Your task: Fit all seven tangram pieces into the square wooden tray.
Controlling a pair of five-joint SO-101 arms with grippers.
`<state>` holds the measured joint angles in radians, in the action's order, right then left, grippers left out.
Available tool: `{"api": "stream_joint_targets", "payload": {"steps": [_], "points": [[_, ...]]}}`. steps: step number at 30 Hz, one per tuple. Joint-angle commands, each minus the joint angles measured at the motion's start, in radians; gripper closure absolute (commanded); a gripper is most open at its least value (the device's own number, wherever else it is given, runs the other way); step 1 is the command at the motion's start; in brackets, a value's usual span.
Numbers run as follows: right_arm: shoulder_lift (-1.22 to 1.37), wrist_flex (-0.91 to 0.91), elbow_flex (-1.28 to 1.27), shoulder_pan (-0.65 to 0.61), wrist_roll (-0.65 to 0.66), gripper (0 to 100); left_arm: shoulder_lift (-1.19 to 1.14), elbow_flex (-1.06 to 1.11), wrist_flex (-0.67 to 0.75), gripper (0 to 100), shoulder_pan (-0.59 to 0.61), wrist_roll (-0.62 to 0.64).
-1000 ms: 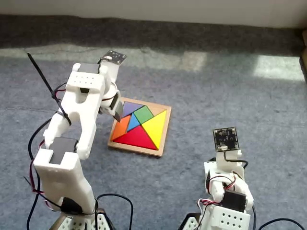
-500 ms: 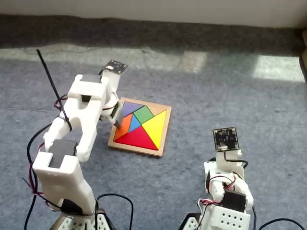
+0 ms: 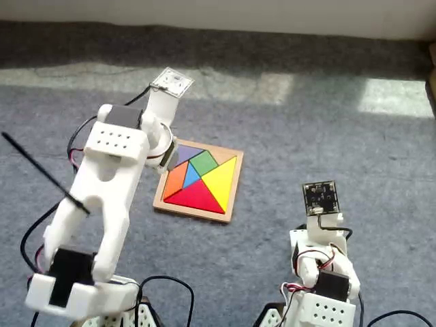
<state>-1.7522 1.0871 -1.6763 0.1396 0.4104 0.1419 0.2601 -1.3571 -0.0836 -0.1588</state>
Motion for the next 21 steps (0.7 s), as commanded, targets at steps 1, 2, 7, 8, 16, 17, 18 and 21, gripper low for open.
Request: {"api": "stream_joint_targets", "payload": {"steps": [1, 2, 7, 8, 16, 17, 18, 21], "points": [[-0.013, 0.007, -0.065, 0.012, -0.002, 99.3, 0.268, 0.137, 0.054, 84, -0.018, 0.0], [-0.013, 0.007, -0.065, 0.012, -0.002, 99.3, 0.329, 0.194, 0.08, 84, -0.018, 0.0], [-0.013, 0.007, -0.065, 0.012, -0.002, 99.3, 0.615, 0.496, 0.226, 90, -0.016, 0.0], [-0.013, 0.007, -0.065, 0.012, -0.002, 99.3, 0.67, 0.556, 0.259, 93, -0.01, 0.0], [-0.013, 0.007, -0.062, 0.012, -0.008, 99.3, 1.064, 0.908, 0.425, 99, 0.064, 0.0], [-0.013, 0.005, -0.062, 0.012, -0.008, 99.3, 1.107, 0.937, 0.427, 99, 0.07, 0.0], [-0.013, 0.001, -0.064, 0.012, -0.008, 99.3, 1.15, 0.964, 0.428, 99, 0.074, 0.0], [-0.013, -0.001, -0.065, 0.004, -0.009, 99.3, 1.27, 1.053, 0.427, 99, 0.074, 0.0]]}}
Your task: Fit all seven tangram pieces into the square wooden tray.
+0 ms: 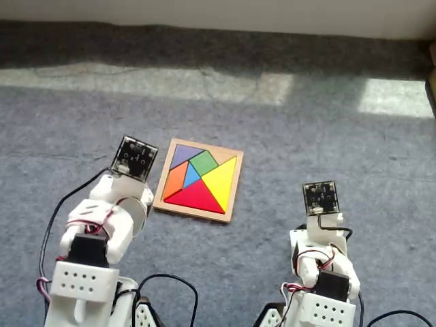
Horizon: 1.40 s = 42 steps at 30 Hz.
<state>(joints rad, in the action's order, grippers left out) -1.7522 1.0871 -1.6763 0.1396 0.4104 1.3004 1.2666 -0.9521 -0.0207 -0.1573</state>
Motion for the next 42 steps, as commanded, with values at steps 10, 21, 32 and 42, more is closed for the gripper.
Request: {"api": "stream_joint_targets", "payload": {"steps": [10, 21, 32, 42], "points": [[-0.013, -0.002, -0.058, -0.096, -0.203, 99.3, 0.51, 0.364, 0.02, 96, 0.031, -0.002], [-0.012, -0.028, -0.111, -0.249, -0.321, 98.9, 0.493, 0.429, -0.081, 88, 0.097, 0.0], [-0.082, 0.136, -0.113, -0.286, -0.319, 98.9, 0.503, 0.429, -0.361, 88, 0.104, -0.005], [-0.081, 0.136, -0.113, -0.286, -0.319, 98.9, 0.503, 0.429, -0.361, 88, 0.102, -0.003]]}}
